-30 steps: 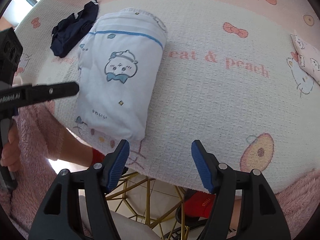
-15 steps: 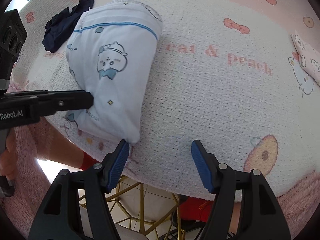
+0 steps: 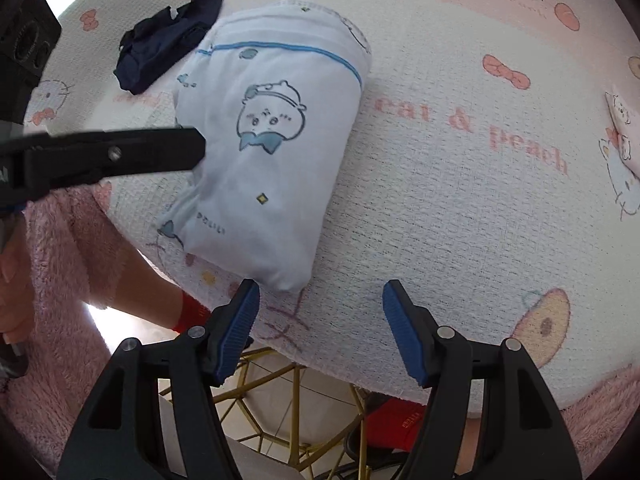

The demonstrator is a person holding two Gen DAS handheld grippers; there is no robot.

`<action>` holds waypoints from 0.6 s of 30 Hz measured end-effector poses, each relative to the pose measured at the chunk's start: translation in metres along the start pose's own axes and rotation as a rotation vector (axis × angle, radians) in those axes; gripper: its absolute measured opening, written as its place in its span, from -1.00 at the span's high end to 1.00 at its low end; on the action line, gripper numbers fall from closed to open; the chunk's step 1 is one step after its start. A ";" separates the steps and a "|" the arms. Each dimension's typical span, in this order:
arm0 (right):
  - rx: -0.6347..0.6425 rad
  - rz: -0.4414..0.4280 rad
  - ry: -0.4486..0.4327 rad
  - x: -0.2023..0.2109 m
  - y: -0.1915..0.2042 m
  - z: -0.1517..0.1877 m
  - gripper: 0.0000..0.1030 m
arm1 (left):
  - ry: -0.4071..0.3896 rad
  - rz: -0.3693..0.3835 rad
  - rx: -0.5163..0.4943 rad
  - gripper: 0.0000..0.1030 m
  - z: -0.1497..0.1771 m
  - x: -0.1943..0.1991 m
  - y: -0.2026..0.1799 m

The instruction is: Fold clothes

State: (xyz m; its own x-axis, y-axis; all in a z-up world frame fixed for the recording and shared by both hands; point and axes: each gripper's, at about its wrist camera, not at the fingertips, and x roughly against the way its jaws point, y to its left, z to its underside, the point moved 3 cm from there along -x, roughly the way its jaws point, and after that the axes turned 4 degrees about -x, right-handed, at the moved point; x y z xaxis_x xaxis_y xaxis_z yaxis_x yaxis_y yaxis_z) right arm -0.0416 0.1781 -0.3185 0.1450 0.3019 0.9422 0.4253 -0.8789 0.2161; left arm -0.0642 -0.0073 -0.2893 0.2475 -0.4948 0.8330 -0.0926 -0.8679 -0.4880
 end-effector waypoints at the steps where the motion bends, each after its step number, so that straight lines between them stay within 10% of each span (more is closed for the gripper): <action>1: 0.002 -0.003 -0.004 0.000 0.000 -0.001 -0.28 | 0.033 -0.019 0.007 0.64 0.003 -0.010 0.001; 18: -0.062 0.146 -0.034 0.013 -0.038 0.003 -0.28 | 0.056 0.037 0.055 0.64 0.007 -0.019 0.013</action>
State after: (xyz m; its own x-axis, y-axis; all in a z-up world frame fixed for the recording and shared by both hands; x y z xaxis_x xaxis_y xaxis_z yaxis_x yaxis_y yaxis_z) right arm -0.0526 0.2165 -0.3149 0.2320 0.1812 0.9557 0.3420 -0.9350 0.0943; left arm -0.0637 -0.0090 -0.3137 0.1909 -0.5298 0.8264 -0.0469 -0.8458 -0.5314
